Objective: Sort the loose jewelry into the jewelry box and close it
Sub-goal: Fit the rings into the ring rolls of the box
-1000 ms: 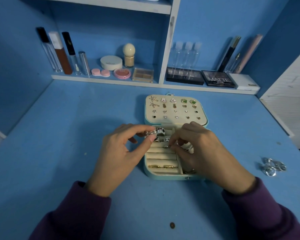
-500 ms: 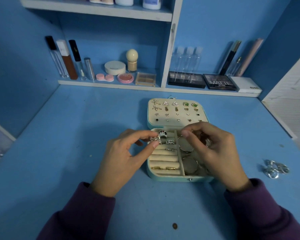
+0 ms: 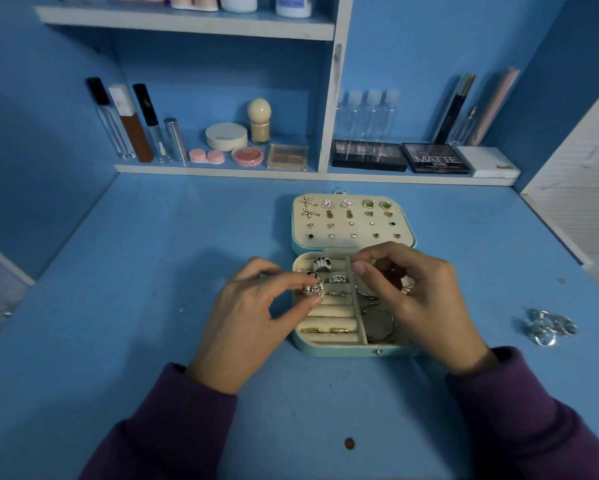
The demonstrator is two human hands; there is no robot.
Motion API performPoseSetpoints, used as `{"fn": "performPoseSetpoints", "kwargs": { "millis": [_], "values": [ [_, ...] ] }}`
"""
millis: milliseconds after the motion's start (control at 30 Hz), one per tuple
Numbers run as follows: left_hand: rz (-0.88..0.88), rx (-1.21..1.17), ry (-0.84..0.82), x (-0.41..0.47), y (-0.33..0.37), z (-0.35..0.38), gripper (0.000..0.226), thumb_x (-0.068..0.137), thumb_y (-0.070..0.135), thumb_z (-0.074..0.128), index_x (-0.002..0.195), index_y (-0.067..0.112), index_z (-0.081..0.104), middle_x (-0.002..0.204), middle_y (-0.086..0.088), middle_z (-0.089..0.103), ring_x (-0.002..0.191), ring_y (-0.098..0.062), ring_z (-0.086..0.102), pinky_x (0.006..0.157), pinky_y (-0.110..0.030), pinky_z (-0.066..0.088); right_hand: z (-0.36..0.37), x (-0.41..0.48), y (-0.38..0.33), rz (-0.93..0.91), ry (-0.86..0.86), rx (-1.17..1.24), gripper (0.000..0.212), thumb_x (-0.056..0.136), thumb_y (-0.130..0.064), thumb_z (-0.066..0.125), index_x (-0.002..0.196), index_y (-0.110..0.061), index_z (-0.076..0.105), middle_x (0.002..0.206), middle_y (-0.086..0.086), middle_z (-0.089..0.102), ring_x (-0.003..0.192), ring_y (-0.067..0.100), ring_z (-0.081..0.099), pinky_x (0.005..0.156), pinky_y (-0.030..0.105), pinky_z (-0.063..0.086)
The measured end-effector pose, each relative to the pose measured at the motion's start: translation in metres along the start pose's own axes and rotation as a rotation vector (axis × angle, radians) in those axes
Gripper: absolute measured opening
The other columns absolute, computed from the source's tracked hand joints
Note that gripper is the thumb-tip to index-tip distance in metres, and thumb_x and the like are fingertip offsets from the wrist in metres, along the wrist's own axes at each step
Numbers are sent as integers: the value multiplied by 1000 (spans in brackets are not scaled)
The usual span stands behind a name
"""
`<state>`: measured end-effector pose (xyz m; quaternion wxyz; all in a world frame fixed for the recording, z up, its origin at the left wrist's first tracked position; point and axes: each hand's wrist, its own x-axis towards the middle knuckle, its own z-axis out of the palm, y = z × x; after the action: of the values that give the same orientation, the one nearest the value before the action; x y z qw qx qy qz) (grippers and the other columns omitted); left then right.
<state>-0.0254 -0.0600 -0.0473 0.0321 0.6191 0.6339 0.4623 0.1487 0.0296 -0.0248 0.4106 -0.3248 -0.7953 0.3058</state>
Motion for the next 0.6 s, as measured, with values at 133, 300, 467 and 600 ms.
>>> {"fn": "performPoseSetpoints", "kwargs": {
  "millis": [133,300,467,600],
  "values": [
    [86,118,-14,3,-3,1,28,81,48,59,90,27,76,84,22,62,85,-3,44,72,-11,36,0,0,0,-5,-25,4,4,81,-28,64,79,-28,67,61,-14,55,58,6,50,59,10,37],
    [103,142,-79,7,-5,-1,31,82,47,56,90,25,77,84,16,68,85,-3,42,75,-11,36,0,0,2,-10,-31,12,5,82,-31,64,80,-28,68,62,-10,57,58,8,49,59,13,39],
    [123,220,-59,6,0,0,32,83,44,55,92,23,77,85,12,65,86,-9,43,75,-17,38,0,-1,2,-4,-29,10,7,82,-36,63,80,-31,67,62,-8,58,58,9,50,58,14,39],
    [179,278,-32,4,3,0,26,84,39,57,91,22,75,88,11,65,85,-13,45,75,-23,41,0,-1,3,-7,-31,15,13,81,-41,60,81,-31,67,63,-8,58,59,9,50,58,14,39]
  ]
}}
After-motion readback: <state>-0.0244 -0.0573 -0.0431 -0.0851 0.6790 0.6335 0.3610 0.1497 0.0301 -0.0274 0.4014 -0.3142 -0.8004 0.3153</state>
